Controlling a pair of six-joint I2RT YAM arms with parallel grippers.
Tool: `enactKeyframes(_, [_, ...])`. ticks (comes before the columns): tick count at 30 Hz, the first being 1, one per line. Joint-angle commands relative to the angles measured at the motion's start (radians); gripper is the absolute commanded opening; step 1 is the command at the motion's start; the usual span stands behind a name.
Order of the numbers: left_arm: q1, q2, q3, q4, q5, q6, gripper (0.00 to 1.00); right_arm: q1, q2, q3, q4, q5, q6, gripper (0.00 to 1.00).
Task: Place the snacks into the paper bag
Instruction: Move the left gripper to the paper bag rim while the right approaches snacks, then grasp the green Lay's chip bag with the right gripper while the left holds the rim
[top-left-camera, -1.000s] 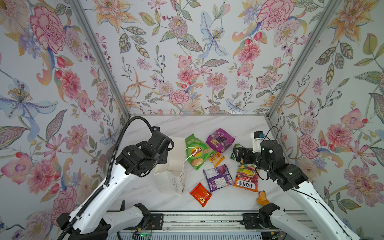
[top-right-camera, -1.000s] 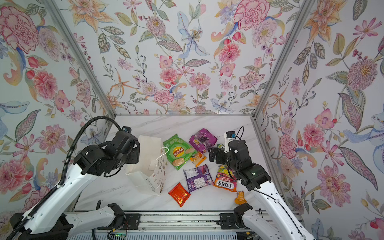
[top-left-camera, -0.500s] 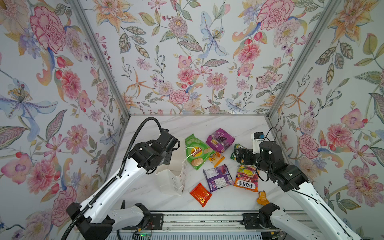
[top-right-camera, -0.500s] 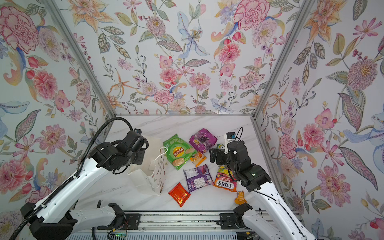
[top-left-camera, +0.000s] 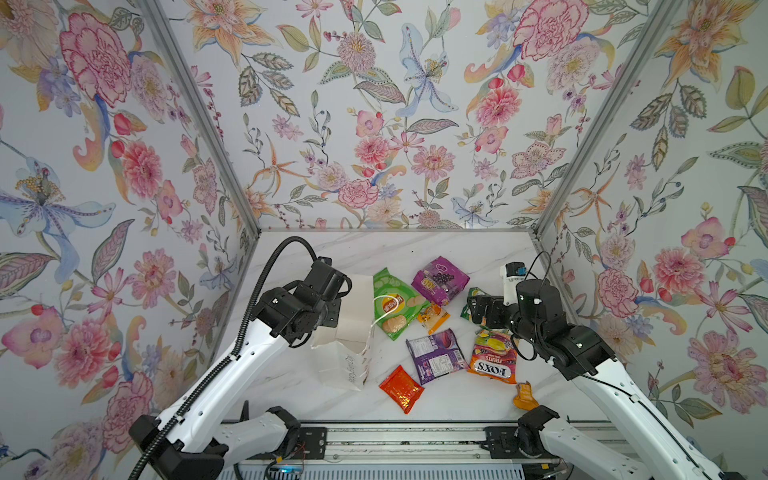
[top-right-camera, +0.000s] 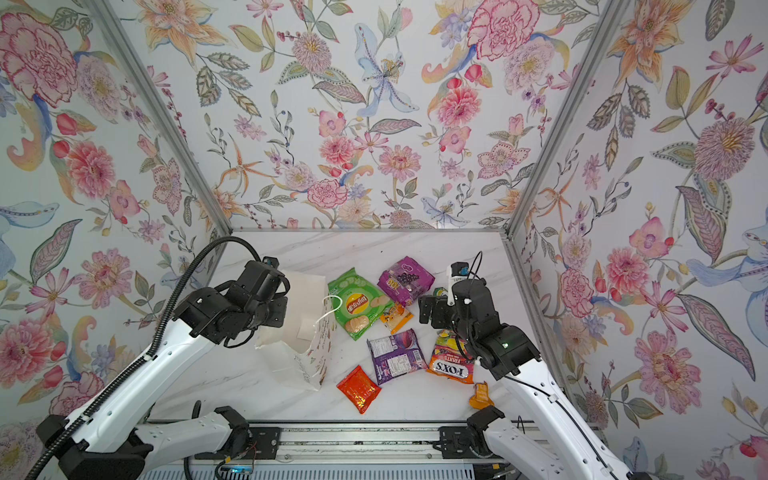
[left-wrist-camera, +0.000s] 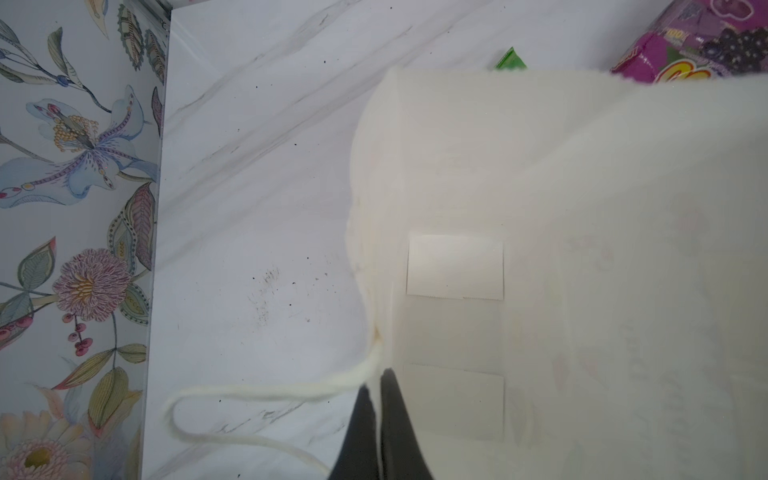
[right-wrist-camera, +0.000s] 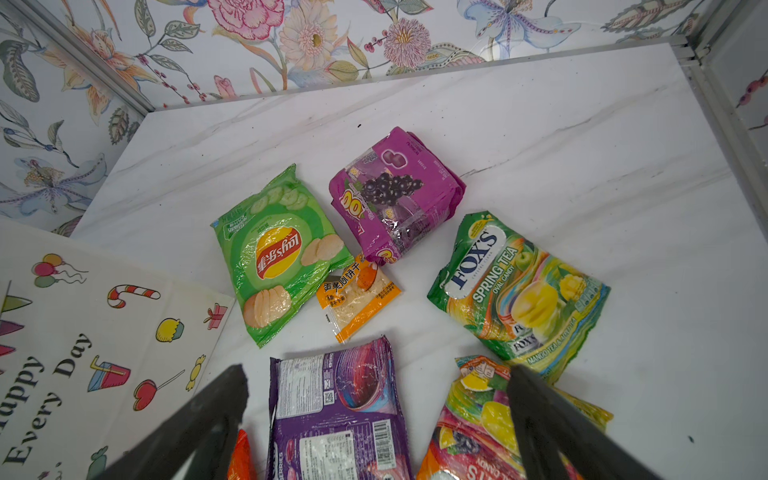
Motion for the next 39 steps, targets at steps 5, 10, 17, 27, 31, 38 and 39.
enactKeyframes(5, [0.13, -0.077, -0.013, 0.087, 0.044, 0.035, 0.0, 0.017, 0.036, 0.006, 0.029, -0.025, 0.093, 0.99])
enactKeyframes(10, [0.232, -0.124, 0.0, 0.141, 0.033, 0.066, 0.0, 0.027, 0.073, -0.023, 0.11, -0.064, 0.19, 0.99])
enactKeyframes(17, [0.3, -0.131, 0.015, 0.182, -0.116, 0.104, 0.0, 0.069, 0.169, -0.084, 0.288, -0.113, 0.352, 0.99])
enactKeyframes(27, [0.331, -0.169, -0.085, 0.323, -0.104, 0.162, 0.0, 0.206, 0.43, -0.101, 0.49, -0.057, 0.531, 0.97])
enactKeyframes(31, [0.344, -0.17, -0.127, 0.355, -0.075, 0.164, 0.0, 0.253, 0.555, -0.083, 0.556, -0.012, 0.582, 0.93])
enactKeyframes(38, [0.352, -0.188, -0.158, 0.382, -0.024, 0.171, 0.0, 0.298, 0.759, 0.002, 0.571, 0.015, 0.663, 0.83])
enactKeyframes(39, [0.353, -0.191, -0.164, 0.388, -0.015, 0.171, 0.0, 0.301, 0.774, 0.01, 0.572, 0.02, 0.669, 0.82])
